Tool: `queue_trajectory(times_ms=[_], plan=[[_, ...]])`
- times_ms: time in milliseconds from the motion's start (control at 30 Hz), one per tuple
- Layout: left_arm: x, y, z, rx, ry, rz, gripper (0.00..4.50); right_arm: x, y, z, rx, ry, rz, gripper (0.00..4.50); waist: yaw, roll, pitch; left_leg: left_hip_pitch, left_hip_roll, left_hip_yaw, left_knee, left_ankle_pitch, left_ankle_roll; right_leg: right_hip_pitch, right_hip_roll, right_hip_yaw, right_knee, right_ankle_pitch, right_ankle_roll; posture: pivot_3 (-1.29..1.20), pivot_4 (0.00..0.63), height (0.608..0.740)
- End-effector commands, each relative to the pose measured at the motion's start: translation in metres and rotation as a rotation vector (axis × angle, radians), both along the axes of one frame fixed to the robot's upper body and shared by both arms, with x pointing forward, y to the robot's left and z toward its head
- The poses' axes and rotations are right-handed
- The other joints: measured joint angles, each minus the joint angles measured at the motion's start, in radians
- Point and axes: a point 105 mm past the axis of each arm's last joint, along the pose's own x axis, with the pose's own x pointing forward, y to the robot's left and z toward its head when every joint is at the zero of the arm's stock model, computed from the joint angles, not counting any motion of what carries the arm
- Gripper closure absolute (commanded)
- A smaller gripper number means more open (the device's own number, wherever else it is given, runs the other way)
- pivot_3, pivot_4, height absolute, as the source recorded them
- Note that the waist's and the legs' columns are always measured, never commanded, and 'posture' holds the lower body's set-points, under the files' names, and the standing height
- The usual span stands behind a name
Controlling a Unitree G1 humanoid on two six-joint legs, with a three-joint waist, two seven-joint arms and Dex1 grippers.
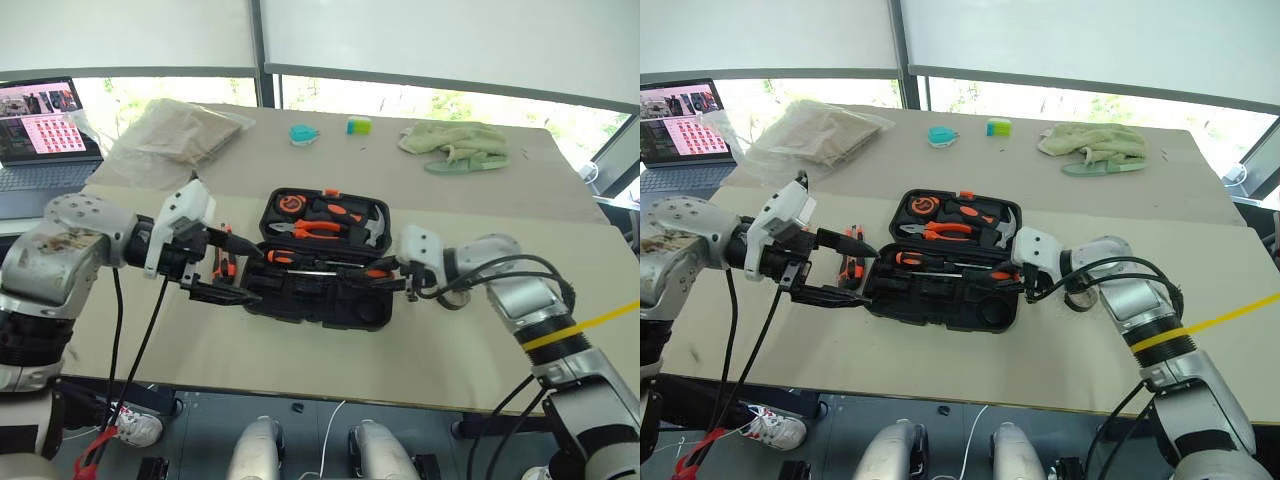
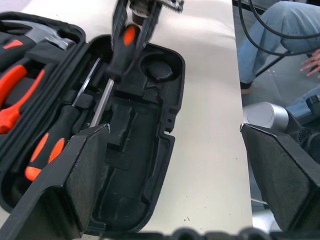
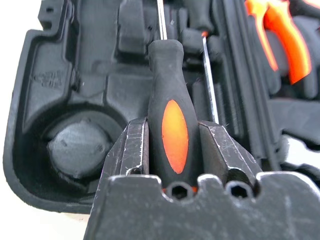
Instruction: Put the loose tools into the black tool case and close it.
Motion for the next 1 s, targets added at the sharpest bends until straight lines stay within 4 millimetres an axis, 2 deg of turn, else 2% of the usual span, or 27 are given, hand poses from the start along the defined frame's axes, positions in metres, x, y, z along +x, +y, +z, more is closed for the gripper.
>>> queue_trajectory(times_ms=[33,300,433,500,533,600,733,867,900,1000], plan=[[-0.003,-0.001,0.009,-0.003,-0.044,-0.007,0.0,0.008,0.005,0.013,0.041,-0.023,-0.037,3.46,-0.002,0.0,0.0,0.0,0.0,0.0,0.0,0.0,0.0,0.0,0.0,0.0,0.0,0.0,0.0,0.0,0.15,0.74],[0.0,-0.005,0.01,-0.007,-0.052,-0.014,0.0,0.013,0.008,0.01,0.08,0.033,-0.107,3.46,-0.003,0.0,0.0,0.0,0.0,0.0,0.0,0.0,0.0,0.0,0.0,0.0,0.001,0.0,0.0,0.0,0.15,0.74],[0.002,-0.007,0.009,-0.008,-0.056,-0.024,0.0,0.008,0.007,0.007,0.075,0.051,-0.084,3.46,-0.001,0.0,0.0,0.0,0.0,0.0,0.0,0.0,0.0,0.0,0.0,0.0,0.001,0.0,0.0,0.0,0.15,0.74],[0.003,-0.007,0.01,-0.009,-0.057,-0.025,0.0,0.008,0.007,0.007,0.067,0.037,-0.076,2.45,-0.002,0.0,0.0,0.0,0.0,0.0,0.0,0.0,0.0,0.0,0.0,0.0,0.001,0.0,0.0,0.0,0.15,0.74],[0.004,-0.007,0.01,-0.01,-0.058,-0.025,0.0,0.008,0.008,0.008,0.072,0.031,-0.08,2.3,-0.002,0.0,0.0,0.0,0.0,0.0,0.0,0.0,0.0,0.0,0.0,0.0,0.001,0.0,0.0,0.0,0.15,0.74],[0.006,-0.008,0.009,-0.011,-0.061,-0.025,0.0,0.013,0.01,0.019,0.108,0.008,-0.097,1.69,-0.002,0.0,0.0,0.0,0.0,0.0,0.0,0.0,0.0,0.0,0.0,0.0,0.001,0.0,0.0,0.0,0.15,0.74],[0.009,-0.008,0.008,-0.011,-0.065,-0.026,0.0,0.023,0.014,0.039,0.205,0.005,-0.154,0.3,-0.005,0.0,0.0,0.0,0.0,0.0,0.0,0.0,0.0,-0.001,0.0,0.0,0.001,0.0,0.0,0.0,0.15,0.74],[0.011,-0.008,0.007,-0.011,-0.065,-0.028,0.0,0.026,0.022,0.045,0.281,0.051,-0.183,0.3,-0.004,0.0,0.0,0.0,0.0,0.0,0.0,0.0,0.0,-0.001,0.0,0.0,0.001,0.0,0.0,0.0,0.15,0.74],[0.011,-0.008,0.006,-0.01,-0.066,-0.028,0.0,0.027,0.025,0.041,0.278,0.056,-0.191,0.81,-0.004,0.0,0.0,0.0,0.0,0.0,-0.001,0.0,0.0,0.0,0.0,0.0,0.001,0.0,0.0,0.0,0.15,0.74],[0.013,-0.008,0.005,-0.006,-0.073,-0.025,0.0,0.029,0.033,0.031,0.279,0.079,-0.221,1.72,-0.004,0.0,0.0,0.0,0.0,0.0,0.0,0.0,0.0,-0.001,0.0,0.0,0.001,0.0,0.0,0.0,0.15,0.74]])
